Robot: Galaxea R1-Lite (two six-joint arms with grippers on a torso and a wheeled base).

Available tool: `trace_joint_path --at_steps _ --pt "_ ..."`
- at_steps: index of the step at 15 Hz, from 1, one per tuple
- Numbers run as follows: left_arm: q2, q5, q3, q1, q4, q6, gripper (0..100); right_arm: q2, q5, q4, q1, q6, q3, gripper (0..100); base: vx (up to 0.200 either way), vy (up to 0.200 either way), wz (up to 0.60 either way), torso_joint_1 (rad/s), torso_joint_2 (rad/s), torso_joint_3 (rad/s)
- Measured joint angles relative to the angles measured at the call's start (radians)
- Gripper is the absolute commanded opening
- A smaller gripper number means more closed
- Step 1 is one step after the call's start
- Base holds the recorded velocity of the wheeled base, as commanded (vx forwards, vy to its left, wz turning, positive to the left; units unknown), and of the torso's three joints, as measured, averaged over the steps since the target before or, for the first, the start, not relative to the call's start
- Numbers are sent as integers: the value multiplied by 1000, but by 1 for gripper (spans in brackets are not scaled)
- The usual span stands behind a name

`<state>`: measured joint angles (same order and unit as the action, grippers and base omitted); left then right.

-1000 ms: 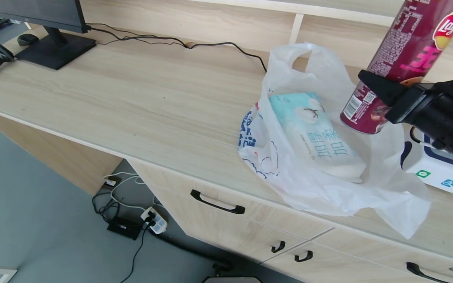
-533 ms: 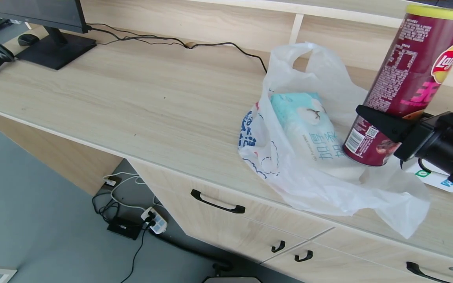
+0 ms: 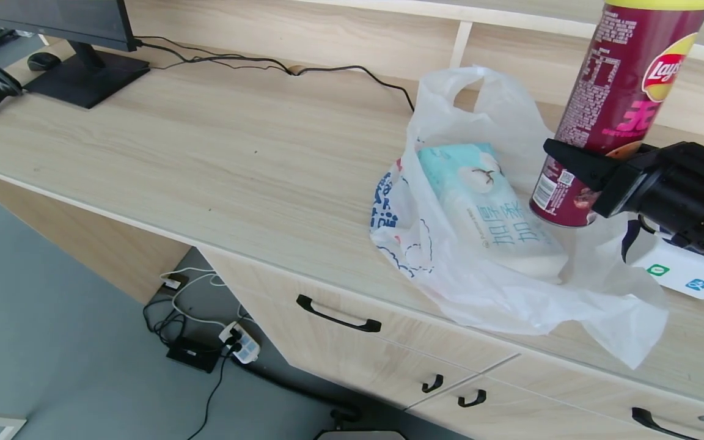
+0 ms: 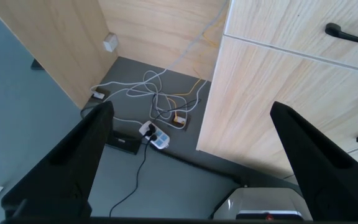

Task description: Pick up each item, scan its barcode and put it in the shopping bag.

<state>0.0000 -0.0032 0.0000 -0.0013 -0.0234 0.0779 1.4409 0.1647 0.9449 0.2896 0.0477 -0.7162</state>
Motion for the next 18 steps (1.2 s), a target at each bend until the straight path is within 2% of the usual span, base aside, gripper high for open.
trace_joint_path --at_steps 2,4,8,14,18 --pt "0 0 0 -1 0 0 100 -5 17 -41 -2 10 8 0 0 0 0 0 0 0" --pt "0 0 0 -1 0 0 100 -27 83 -90 -12 47 42 0 0 0 0 0 0 0" --pt "0 0 0 0 0 0 100 -47 99 -137 -24 63 50 0 0 0 0 0 0 0" --pt "0 0 0 -1 0 0 100 -58 104 -449 -27 180 -67 0 0 0 0 0 0 0" --pt "0 0 0 0 0 0 100 -57 136 -513 -48 248 -118 0 0 0 0 0 0 0"
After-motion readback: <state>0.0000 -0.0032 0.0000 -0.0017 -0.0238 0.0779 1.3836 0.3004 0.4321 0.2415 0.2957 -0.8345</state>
